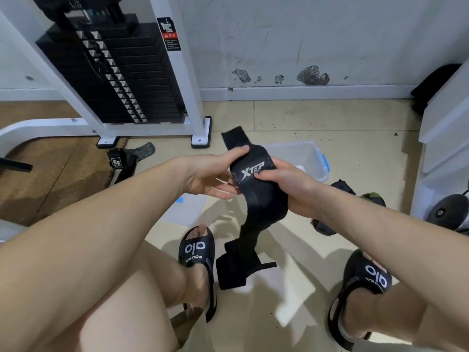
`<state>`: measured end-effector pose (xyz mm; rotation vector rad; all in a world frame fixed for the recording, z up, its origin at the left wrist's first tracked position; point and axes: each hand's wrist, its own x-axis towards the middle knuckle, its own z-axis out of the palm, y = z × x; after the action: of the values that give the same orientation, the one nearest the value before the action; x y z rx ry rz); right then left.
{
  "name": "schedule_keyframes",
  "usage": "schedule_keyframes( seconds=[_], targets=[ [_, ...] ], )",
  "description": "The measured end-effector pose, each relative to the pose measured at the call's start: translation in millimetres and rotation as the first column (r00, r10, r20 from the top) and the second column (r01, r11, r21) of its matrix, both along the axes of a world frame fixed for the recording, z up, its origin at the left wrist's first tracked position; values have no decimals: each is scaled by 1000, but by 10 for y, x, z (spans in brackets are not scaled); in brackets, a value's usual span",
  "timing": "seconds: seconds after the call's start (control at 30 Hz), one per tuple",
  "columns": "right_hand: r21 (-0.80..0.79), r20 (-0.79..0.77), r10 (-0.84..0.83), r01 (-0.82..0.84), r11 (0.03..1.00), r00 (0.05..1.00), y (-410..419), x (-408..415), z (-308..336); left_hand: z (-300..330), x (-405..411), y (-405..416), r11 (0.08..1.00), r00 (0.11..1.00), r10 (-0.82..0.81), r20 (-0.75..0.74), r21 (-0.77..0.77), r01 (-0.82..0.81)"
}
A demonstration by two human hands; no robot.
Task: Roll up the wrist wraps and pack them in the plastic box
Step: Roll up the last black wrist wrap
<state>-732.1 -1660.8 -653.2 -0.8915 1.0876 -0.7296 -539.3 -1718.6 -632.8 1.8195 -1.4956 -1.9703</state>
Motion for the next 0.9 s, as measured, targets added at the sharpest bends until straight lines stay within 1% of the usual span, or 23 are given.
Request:
schedule_keyframes(
  seconds=[0.1,0.17,0.2,0.23,0.27,0.3,0.33,0.37,0.4,0.47,0.5,0.53,0.57,0.6,0.67,0.77,0.8,0.9],
  targets=[
    [-16,103,-17,19,1000,995,-83,66,34,-17,-37,-10,981,965,163,-205,-68,-180],
    [-8,109,-3,4,1000,994,-153,120,36,-28,-34,-59,951,933,248,-262,-117,-286],
    [7,70,-15,14,1000,997,-184,148,-5,-27,-15,-81,937,924,275,-265,-142,-319],
    [19,-13,-29,29,999,999,-210,174,-70,-29,20,-101,924,921,294,-255,-172,-342],
    [24,-135,-29,33,999,990,-225,196,-163,-43,67,-126,914,928,296,-226,-215,-344],
    [35,-288,0,11,999,958,-231,208,-276,-63,126,-151,907,940,288,-183,-263,-329],
    [70,-424,64,-38,997,903,-223,203,-400,-83,177,-165,903,953,275,-127,-306,-302],
    [127,-526,162,-111,986,835,-203,189,-519,-101,222,-180,900,962,265,-73,-338,-274],
    [200,-591,280,-199,959,756,-185,176,-641,-119,258,-194,899,967,253,-33,-361,-248],
    [349,-663,492,-349,870,564,-156,151,-922,-149,297,-226,895,973,232,-12,-388,-218],
    [399,-690,551,-388,831,469,-137,156,-1075,-155,300,-242,890,974,224,-16,-404,-211],
    [421,-713,569,-399,815,409,-124,191,-1235,-154,299,-267,880,975,223,-25,-424,-212],
    [424,-732,556,-375,825,395,-102,245,-1378,-150,293,-295,868,974,224,-42,-446,-219],
    [423,-739,534,-334,842,410,-71,290,-1557,-152,284,-319,856,971,231,-66,-461,-235],
    [432,-720,494,-242,869,487,20,424,-1871,-178,289,-362,835,957,265,-118,-469,-289],
    [465,-668,499,-214,859,552,176,652,-2384,-251,319,-415,842,934,304,-187,-407,-355],
    [465,-671,492,-203,862,554,213,729,-2509,-286,325,-430,848,930,316,-188,-384,-366],
    [464,-735,510,-216,859,447,242,869,-2645,-394,305,-479,858,920,347,-184,-334,-390]
  ],
)
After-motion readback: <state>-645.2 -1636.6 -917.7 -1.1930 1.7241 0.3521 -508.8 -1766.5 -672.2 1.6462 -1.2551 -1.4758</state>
